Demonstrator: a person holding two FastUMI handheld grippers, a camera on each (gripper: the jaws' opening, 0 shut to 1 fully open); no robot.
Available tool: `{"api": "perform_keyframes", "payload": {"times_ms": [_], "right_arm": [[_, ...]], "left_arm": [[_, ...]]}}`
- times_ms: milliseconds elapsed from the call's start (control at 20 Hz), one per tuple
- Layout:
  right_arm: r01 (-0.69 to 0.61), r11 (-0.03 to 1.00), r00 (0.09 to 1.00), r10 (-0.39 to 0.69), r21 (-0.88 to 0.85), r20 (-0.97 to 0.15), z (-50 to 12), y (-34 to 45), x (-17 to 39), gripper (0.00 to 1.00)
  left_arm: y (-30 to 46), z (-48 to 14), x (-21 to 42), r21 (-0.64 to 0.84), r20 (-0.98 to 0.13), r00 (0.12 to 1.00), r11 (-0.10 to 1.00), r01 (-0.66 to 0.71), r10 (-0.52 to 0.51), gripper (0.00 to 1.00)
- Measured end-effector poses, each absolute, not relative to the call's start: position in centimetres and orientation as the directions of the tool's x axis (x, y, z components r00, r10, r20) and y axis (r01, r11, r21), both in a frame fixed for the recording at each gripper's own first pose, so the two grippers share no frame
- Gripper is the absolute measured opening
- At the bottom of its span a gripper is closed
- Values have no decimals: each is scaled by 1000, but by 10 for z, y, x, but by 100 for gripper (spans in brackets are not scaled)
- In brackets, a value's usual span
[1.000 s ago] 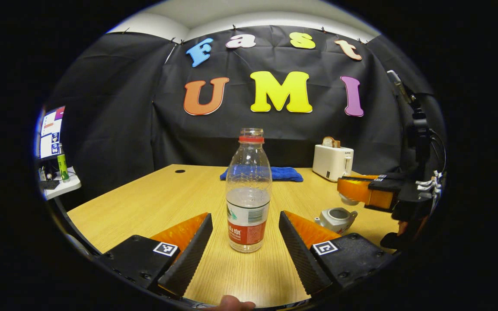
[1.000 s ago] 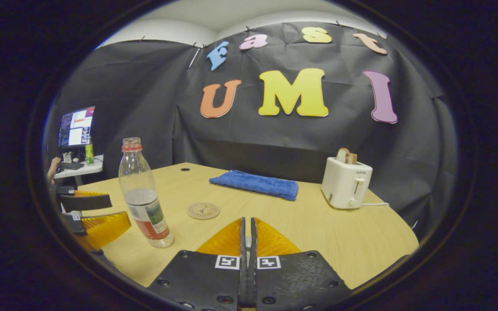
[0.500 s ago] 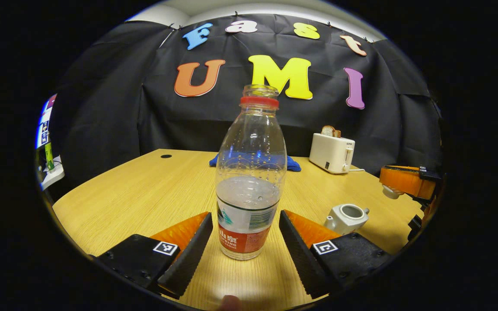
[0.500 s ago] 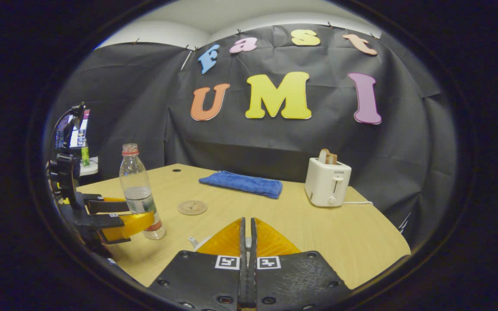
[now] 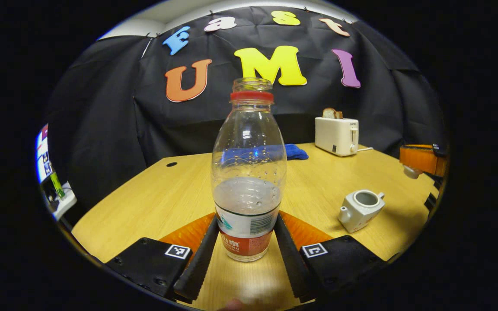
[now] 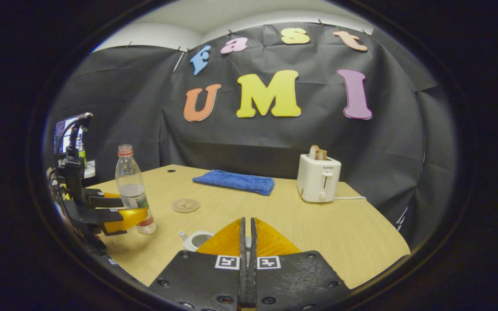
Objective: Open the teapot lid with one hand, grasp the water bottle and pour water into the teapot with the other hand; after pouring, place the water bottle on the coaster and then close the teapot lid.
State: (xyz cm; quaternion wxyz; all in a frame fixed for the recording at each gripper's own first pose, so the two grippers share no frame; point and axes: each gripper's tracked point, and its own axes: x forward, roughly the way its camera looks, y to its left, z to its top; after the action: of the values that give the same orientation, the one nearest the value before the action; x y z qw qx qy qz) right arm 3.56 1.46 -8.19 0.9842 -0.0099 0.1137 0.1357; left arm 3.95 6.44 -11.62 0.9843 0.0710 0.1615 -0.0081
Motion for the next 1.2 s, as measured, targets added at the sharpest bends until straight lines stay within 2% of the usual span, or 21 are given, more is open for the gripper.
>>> {"api": "perform_keyframes", "payload": {"times_ms": [300,600,800,850,900,1050,1200], "right_arm": [[-249,969,943,245,14,-226,-82,-11,30,0],[-238,971,945,236,18,-226,-85,-29,25,0],[-230,973,946,230,28,-227,-89,-39,22,0],[-230,973,946,231,29,-229,-91,-41,22,0],[-229,973,946,229,29,-231,-91,-43,21,0],[-222,975,949,223,30,-225,-92,-50,20,0],[-217,975,949,221,41,-224,-94,-56,19,0]], "left_arm": [[75,-94,41,517,-265,961,853,76,75,77],[96,-82,41,814,-229,962,571,105,149,75],[95,-79,43,894,-222,959,429,129,175,75],[93,-80,44,909,-222,959,394,138,176,80],[93,-80,44,925,-220,959,352,146,178,75],[86,-77,48,962,-205,962,217,164,180,75],[79,-78,50,975,-197,960,140,171,202,75]]}}
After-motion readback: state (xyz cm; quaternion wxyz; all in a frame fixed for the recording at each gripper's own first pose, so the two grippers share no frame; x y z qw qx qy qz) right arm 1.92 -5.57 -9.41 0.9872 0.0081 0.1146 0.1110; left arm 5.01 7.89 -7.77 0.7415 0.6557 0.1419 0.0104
